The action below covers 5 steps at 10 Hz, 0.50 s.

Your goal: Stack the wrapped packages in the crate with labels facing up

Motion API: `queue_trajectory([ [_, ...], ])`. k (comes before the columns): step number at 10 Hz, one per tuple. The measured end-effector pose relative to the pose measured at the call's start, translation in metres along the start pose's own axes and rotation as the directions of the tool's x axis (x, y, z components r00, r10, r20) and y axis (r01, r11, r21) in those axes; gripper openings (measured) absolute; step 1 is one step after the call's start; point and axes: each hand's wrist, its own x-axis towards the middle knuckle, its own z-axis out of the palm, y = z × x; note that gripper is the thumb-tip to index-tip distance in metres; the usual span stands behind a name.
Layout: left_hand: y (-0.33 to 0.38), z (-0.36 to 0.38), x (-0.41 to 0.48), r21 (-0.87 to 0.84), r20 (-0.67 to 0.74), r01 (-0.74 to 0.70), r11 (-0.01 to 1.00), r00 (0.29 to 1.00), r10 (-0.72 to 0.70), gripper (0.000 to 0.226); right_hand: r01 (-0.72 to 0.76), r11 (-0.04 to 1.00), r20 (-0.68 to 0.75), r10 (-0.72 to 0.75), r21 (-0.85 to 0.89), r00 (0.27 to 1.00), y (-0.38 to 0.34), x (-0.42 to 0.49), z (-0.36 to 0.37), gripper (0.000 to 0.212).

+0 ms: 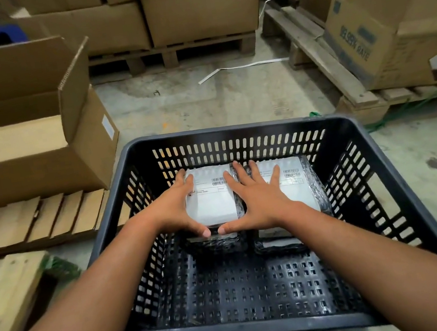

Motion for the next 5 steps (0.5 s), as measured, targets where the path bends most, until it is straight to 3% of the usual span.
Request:
queue_trajectory([
  [2,-0.002,0.002,-0.002,-0.054,-0.011,0.011,0.999,1.000,-0.011,0.163,0.030,0.996,-0.042,-0.027,0.089,0.999,0.001,-0.004,0.000,0.139],
  [3,-0.002,0.006,-0.007,-0.121,-0.022,-0.002,0.993,1.000,-0.001,0.164,0.007,0.959,-0.091,0.020,0.284,0.996,0.000,-0.009,-0.016,0.101],
  [4,-0.004,0.006,-0.008,-0.188,-0.018,-0.003,0.982,1.000,0.000,0.163,0.013,0.856,-0.174,0.090,0.517,0.981,-0.005,-0.016,-0.036,0.064],
  [5,0.000,0.006,-0.011,-0.354,-0.042,0.026,0.935,0.998,-0.044,0.157,0.128,0.678,-0.285,0.125,0.724,0.950,-0.017,-0.027,-0.087,0.041],
])
